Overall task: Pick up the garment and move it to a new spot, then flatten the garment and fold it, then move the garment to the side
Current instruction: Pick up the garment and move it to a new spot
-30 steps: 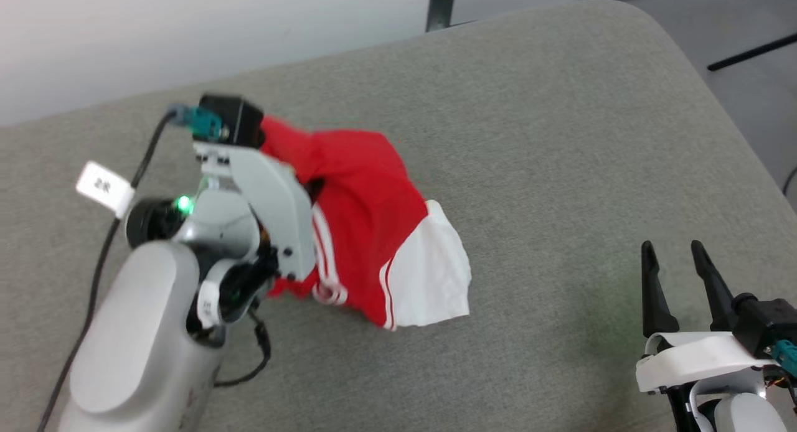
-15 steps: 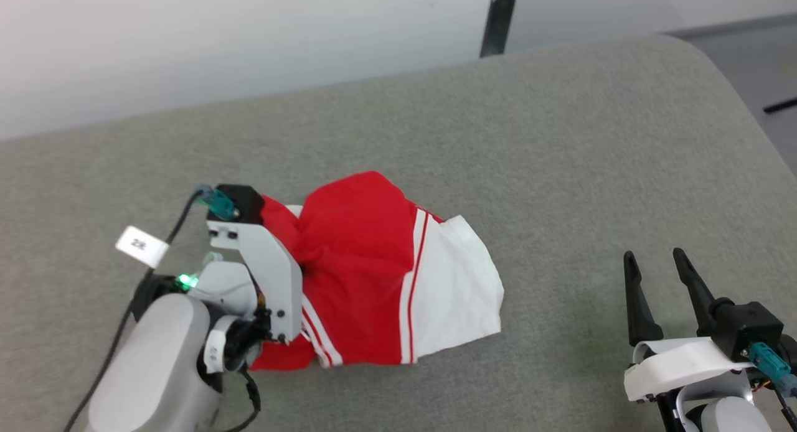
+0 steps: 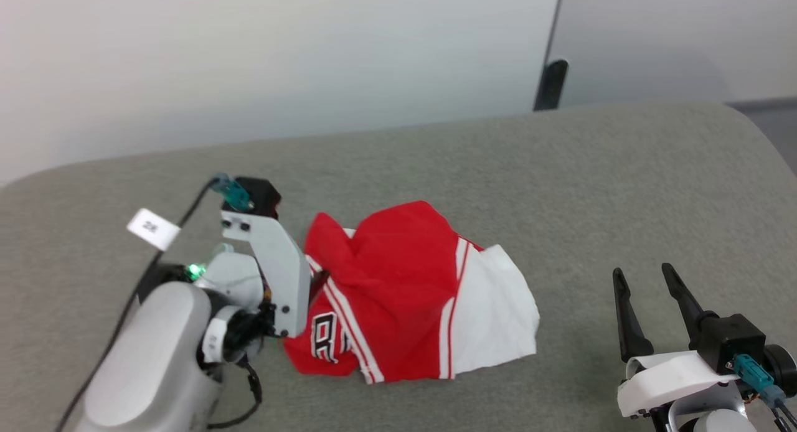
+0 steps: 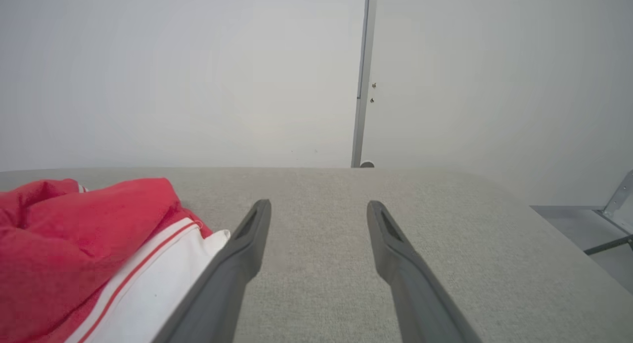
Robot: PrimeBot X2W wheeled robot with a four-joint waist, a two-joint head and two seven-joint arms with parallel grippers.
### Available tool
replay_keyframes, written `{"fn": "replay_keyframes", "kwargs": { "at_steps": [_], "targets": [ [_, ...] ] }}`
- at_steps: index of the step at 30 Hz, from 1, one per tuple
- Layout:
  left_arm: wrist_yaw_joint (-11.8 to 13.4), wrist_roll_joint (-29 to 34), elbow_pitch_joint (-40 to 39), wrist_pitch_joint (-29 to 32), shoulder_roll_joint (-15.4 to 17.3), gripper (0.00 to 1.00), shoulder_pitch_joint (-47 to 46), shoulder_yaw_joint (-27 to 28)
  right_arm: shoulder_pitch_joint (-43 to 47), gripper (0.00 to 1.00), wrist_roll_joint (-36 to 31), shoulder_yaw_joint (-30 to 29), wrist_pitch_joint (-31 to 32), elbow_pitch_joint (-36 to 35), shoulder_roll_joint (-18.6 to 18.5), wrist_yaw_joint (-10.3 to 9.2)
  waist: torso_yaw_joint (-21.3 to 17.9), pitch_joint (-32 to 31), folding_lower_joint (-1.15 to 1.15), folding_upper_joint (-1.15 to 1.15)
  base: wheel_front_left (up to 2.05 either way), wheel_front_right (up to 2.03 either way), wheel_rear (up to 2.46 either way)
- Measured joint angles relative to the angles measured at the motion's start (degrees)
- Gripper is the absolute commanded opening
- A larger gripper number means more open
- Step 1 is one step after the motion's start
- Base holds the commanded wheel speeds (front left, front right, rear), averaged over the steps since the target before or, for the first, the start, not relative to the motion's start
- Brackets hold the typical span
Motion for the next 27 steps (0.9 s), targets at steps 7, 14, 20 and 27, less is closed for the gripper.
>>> {"fn": "replay_keyframes", "kwargs": {
  "at_steps": [7,14,20,27],
  "targets": [
    [-0.3,0.1,-7.0,-7.0,1.4,1.0,2.4,2.5,1.2,1.0,0.0,0.0,0.0,-2.0,0.0,0.0,3.1,-2.3,0.0,0.0,0.0,0.0,0.0],
    [-3.2,0.1,-13.2,-18.7,1.4,1.0,9.1,4.1,2.5,1.0,-0.5,0.0,0.0,-2.5,0.0,0.0,5.6,-4.2,0.0,0.0,0.0,0.0,0.0],
    [-5.7,2.6,-15.4,-32.5,2.0,1.0,15.5,5.8,3.6,1.0,-0.6,-0.1,0.0,-2.9,0.0,0.0,7.5,-5.3,0.0,0.0,0.0,0.0,0.0],
    [-3.9,6.1,-15.2,-46.3,2.5,1.0,24.2,9.6,5.3,1.0,-0.4,-0.9,0.0,-3.4,0.0,0.0,9.6,-6.3,0.0,0.0,0.0,0.0,0.0]
  ]
}}
